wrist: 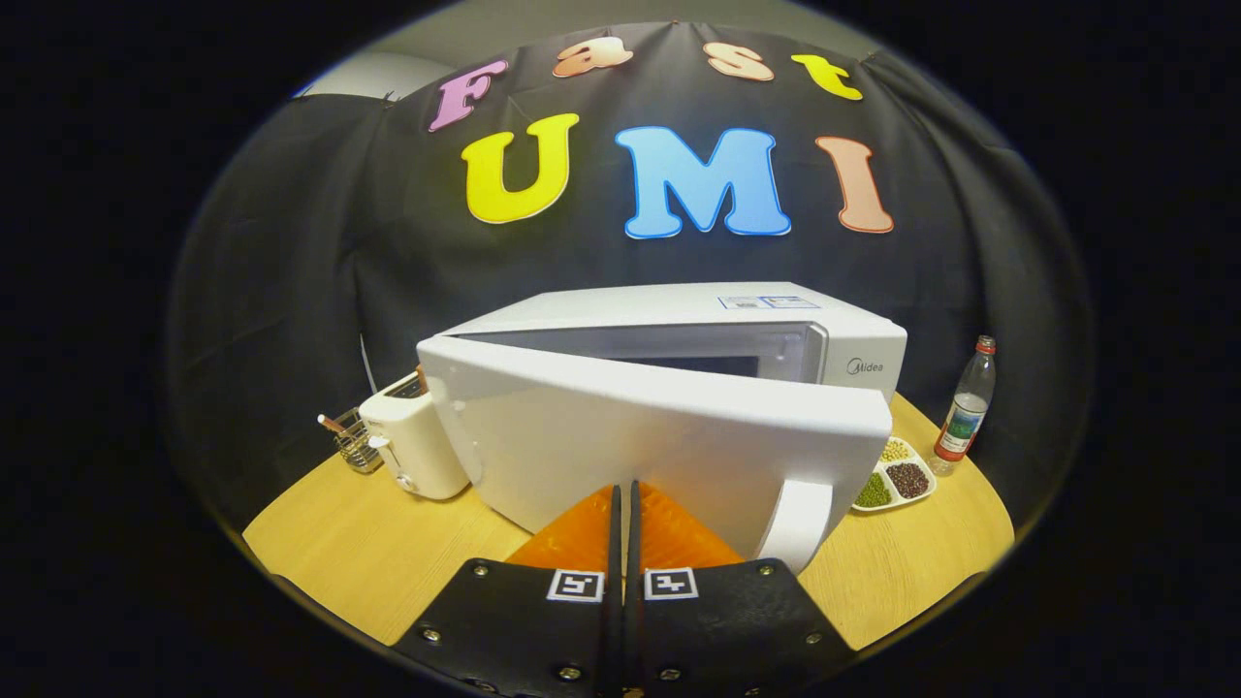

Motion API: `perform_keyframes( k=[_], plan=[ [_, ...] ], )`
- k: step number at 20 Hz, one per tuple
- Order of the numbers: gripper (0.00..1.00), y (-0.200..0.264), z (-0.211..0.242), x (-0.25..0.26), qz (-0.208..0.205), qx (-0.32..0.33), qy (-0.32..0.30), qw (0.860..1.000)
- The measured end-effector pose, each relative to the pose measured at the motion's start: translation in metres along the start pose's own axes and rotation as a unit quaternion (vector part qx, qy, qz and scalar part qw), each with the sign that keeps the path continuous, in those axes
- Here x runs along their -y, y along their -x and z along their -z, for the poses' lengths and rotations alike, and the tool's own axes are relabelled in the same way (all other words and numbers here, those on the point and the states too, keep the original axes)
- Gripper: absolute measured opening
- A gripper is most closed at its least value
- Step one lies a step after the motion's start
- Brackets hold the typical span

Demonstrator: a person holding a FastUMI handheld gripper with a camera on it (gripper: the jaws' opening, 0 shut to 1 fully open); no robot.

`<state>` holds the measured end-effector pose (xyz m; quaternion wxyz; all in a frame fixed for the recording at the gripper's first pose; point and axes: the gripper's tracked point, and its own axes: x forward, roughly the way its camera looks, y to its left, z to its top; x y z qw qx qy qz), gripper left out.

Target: Open the microwave, put the food inside, and close the microwave door.

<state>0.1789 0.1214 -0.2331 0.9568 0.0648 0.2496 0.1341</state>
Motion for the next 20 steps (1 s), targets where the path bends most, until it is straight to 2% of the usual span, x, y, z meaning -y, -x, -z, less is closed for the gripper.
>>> perform_keyframes(
  k=[10,13,16,20],
  plan=[
    [0.01,-0.041,-0.029,0.036,0.043,0.029,-0.018,0.998],
    [0.01,-0.051,-0.041,0.042,0.056,0.038,-0.046,0.997],
    [0.01,-0.053,-0.046,0.041,0.059,0.043,-0.060,0.996],
    [0.02,-0.047,-0.050,0.037,0.061,0.050,-0.041,0.996]
  ],
)
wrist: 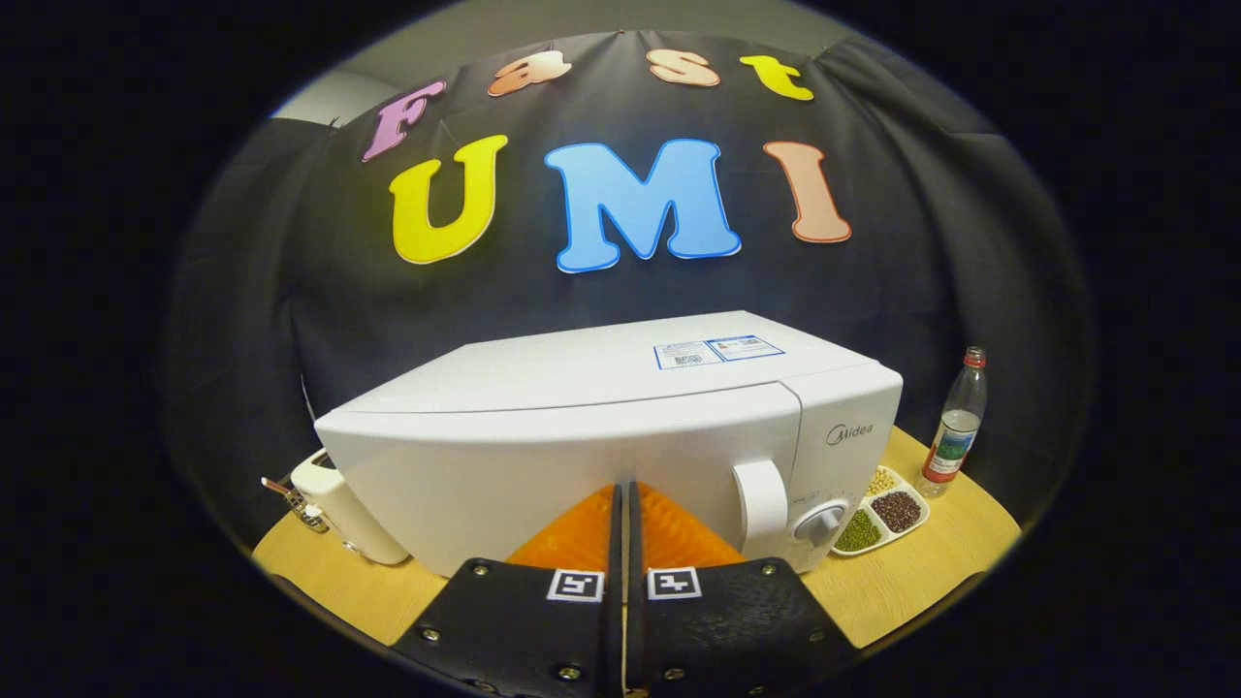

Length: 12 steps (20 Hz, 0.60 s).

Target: Open the microwave, put the food inside, and close the microwave door.

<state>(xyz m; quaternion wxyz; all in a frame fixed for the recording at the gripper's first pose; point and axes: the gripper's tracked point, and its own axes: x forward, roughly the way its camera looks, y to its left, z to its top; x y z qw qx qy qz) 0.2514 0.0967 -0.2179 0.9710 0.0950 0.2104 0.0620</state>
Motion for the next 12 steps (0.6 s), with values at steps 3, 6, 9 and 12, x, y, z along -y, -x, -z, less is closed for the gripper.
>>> perform_keyframes(
  k=[3,6,9,12],
  plan=[
    [0.02,0.030,-0.018,-0.003,-0.001,0.022,0.006,1.000],
    [0.02,0.068,-0.035,-0.003,0.001,0.046,0.017,0.999],
    [0.02,0.111,-0.048,-0.004,0.001,0.066,0.014,0.998],
    [0.02,0.151,-0.057,-0.006,0.000,0.084,0.012,0.996]
  ],
)
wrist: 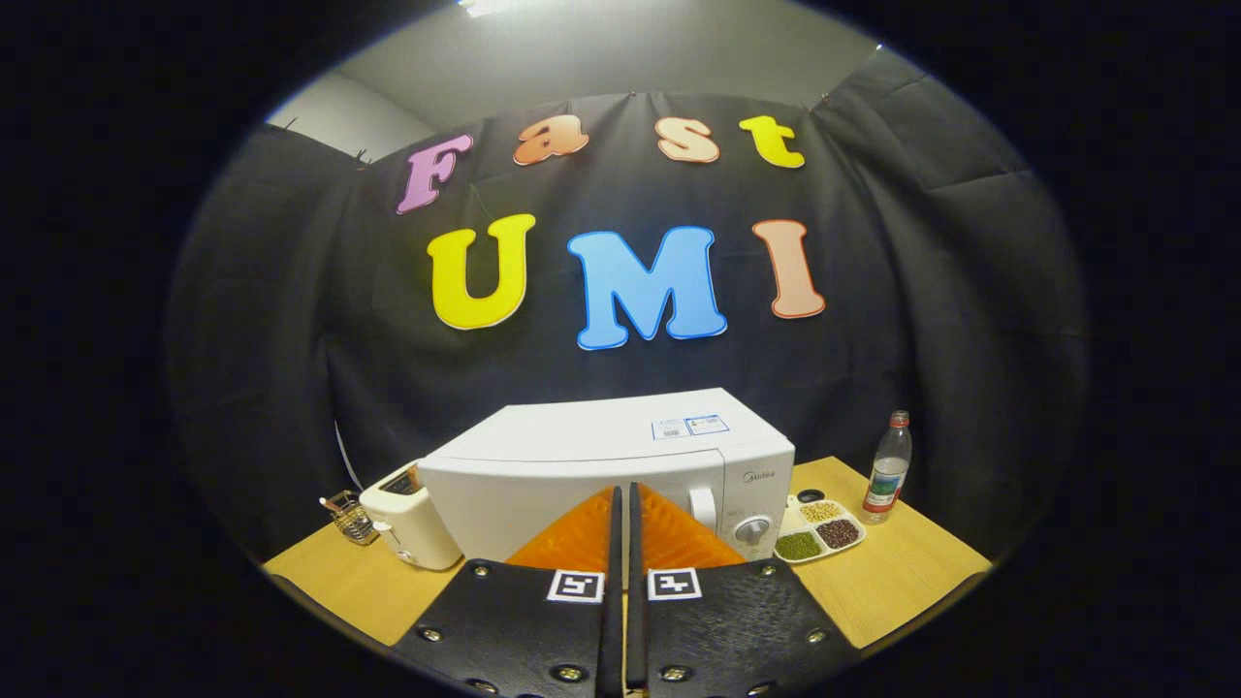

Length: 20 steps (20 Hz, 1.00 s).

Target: Open the microwave, put the food inside, and close the microwave door.

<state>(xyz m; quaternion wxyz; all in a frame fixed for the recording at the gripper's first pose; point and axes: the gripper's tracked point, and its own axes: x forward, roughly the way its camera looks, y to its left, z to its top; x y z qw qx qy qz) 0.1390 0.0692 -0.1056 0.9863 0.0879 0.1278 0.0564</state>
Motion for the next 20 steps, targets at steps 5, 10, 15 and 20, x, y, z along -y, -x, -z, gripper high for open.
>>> perform_keyframes(
  k=[5,10,15,20],
  plan=[
    [0.02,0.059,-0.006,-0.002,0.003,0.012,0.006,1.000],
    [0.30,0.105,-0.010,-0.009,-0.003,0.019,0.001,1.000],
    [0.91,0.145,-0.013,-0.012,-0.003,0.035,0.015,0.999],
    [0.98,0.171,-0.018,-0.012,0.003,0.048,0.034,0.998]
  ],
)
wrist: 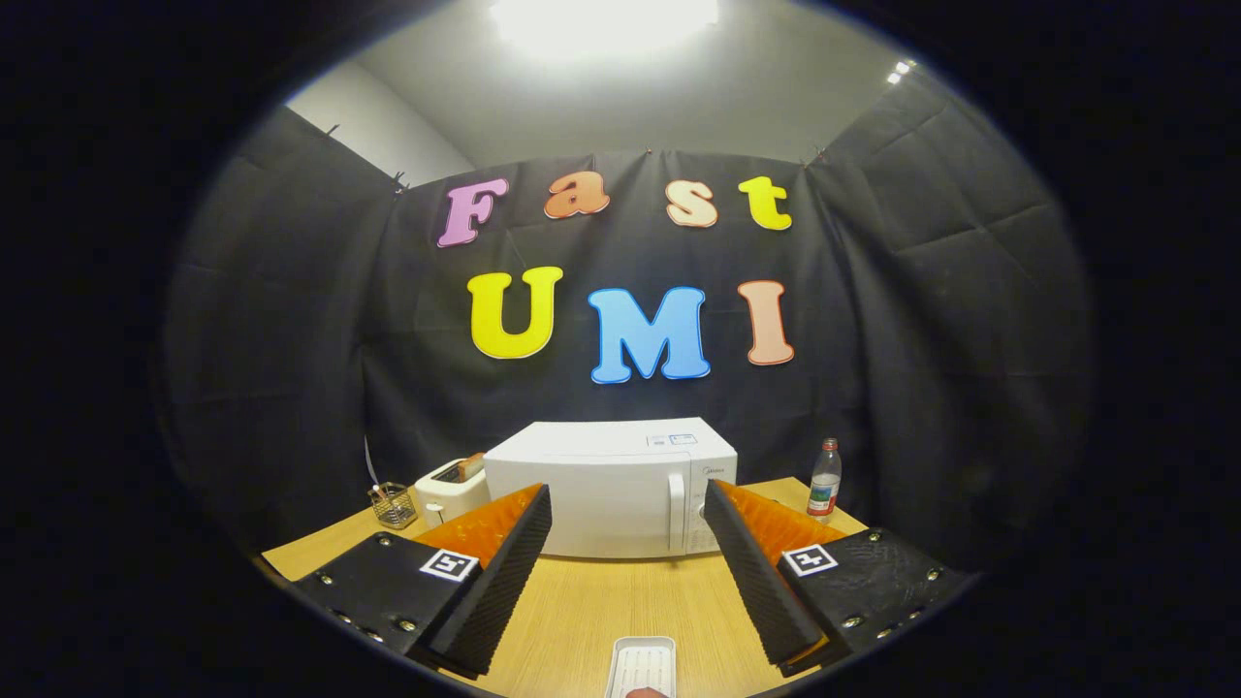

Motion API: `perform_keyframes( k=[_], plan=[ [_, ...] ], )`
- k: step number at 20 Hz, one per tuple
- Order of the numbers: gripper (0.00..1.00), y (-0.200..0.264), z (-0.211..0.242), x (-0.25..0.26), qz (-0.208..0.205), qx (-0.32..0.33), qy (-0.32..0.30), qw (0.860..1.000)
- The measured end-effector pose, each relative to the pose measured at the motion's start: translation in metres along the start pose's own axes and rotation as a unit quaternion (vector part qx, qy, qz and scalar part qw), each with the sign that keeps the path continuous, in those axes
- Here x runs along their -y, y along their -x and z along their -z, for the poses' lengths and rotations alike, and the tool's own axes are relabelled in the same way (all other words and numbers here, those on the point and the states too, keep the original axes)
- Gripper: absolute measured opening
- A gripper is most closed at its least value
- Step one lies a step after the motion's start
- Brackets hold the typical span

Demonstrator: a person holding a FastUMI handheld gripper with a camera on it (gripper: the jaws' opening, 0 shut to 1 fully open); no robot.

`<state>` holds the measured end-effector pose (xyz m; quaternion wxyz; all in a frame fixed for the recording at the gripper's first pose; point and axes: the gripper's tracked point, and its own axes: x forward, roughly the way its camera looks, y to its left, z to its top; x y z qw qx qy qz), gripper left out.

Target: Open the microwave, put the food inside, and close the microwave door.

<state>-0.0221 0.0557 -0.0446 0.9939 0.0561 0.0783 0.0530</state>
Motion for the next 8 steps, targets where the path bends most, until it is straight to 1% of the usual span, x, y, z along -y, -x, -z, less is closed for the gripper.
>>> perform_keyframes(
  k=[8],
  plan=[
    [0.98,0.012,-0.019,0.002,0.000,0.021,0.000,1.000]
  ],
)
